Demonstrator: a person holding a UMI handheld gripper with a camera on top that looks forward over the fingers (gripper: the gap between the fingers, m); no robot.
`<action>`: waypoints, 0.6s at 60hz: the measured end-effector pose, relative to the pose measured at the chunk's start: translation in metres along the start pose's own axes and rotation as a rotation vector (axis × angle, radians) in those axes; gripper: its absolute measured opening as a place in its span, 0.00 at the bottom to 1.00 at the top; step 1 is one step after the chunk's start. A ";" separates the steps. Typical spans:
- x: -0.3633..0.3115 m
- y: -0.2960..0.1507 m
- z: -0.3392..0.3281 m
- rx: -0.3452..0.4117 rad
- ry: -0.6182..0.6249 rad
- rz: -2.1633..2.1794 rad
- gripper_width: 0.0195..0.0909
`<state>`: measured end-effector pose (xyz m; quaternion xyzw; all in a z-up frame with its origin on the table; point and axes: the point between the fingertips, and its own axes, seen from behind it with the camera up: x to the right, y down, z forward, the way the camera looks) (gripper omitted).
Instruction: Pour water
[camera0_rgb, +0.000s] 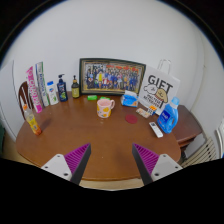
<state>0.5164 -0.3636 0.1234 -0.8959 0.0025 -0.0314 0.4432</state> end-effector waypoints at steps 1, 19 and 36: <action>-0.003 -0.003 -0.001 -0.005 -0.001 0.000 0.93; -0.102 0.010 -0.003 -0.011 -0.081 -0.060 0.93; -0.300 0.022 -0.004 0.069 -0.282 -0.091 0.93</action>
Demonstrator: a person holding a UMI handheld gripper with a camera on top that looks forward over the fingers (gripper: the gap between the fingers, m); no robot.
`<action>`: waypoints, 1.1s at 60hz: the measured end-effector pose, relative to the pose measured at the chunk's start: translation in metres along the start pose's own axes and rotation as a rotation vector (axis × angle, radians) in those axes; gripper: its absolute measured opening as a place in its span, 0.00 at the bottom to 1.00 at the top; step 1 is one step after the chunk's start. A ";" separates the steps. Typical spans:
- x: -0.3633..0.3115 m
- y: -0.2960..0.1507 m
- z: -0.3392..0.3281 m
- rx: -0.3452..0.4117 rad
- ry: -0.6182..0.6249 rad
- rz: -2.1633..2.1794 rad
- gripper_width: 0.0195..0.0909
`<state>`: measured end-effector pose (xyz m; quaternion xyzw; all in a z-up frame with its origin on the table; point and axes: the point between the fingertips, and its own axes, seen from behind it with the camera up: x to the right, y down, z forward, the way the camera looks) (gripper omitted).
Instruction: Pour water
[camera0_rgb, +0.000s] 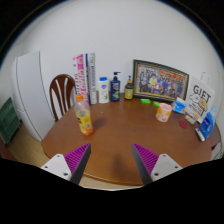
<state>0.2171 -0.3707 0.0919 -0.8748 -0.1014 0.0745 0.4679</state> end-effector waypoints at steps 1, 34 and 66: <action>-0.011 -0.001 0.005 0.010 -0.010 0.001 0.93; -0.129 -0.060 0.228 0.197 0.058 0.079 0.66; -0.086 -0.140 0.210 0.283 0.003 0.234 0.10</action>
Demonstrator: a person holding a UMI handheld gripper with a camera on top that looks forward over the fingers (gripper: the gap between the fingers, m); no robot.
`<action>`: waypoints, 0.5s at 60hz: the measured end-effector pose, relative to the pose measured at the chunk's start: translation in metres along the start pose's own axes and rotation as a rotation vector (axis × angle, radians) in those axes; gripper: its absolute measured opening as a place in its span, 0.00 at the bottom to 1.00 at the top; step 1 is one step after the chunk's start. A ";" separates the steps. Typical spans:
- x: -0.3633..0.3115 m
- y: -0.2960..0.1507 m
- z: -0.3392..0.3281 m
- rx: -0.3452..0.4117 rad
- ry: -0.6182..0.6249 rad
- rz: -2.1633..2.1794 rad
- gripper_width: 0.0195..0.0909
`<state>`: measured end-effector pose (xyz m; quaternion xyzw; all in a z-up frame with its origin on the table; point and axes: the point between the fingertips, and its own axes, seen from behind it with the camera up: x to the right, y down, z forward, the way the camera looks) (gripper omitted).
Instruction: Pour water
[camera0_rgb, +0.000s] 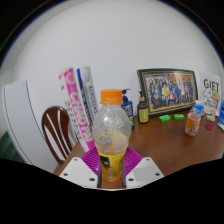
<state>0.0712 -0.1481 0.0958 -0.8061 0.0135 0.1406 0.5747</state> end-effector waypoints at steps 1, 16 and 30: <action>0.002 -0.009 0.001 0.007 -0.010 0.025 0.10; 0.057 -0.143 0.029 0.072 -0.227 0.532 0.10; 0.169 -0.204 0.070 0.090 -0.359 1.166 0.10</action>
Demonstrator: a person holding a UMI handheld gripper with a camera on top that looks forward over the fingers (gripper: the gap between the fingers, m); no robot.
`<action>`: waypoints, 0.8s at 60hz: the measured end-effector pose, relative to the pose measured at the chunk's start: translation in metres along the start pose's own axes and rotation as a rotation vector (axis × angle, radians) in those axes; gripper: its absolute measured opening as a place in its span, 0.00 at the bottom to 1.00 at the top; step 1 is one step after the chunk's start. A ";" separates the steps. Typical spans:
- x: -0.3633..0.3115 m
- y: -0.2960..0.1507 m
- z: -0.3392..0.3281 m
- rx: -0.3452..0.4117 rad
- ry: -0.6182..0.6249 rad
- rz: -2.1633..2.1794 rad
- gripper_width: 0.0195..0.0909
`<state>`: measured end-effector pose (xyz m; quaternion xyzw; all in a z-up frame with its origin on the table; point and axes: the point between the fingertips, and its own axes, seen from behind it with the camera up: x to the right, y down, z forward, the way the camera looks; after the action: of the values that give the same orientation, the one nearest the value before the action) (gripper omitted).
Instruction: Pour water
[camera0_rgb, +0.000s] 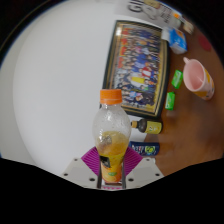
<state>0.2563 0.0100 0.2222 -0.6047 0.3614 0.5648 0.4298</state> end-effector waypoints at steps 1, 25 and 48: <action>0.009 -0.006 0.004 0.007 -0.005 0.034 0.10; 0.100 -0.108 0.009 0.083 -0.118 0.773 0.10; 0.084 -0.103 -0.005 -0.063 0.081 0.133 0.10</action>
<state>0.3616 0.0479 0.1503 -0.6148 0.3999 0.5784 0.3572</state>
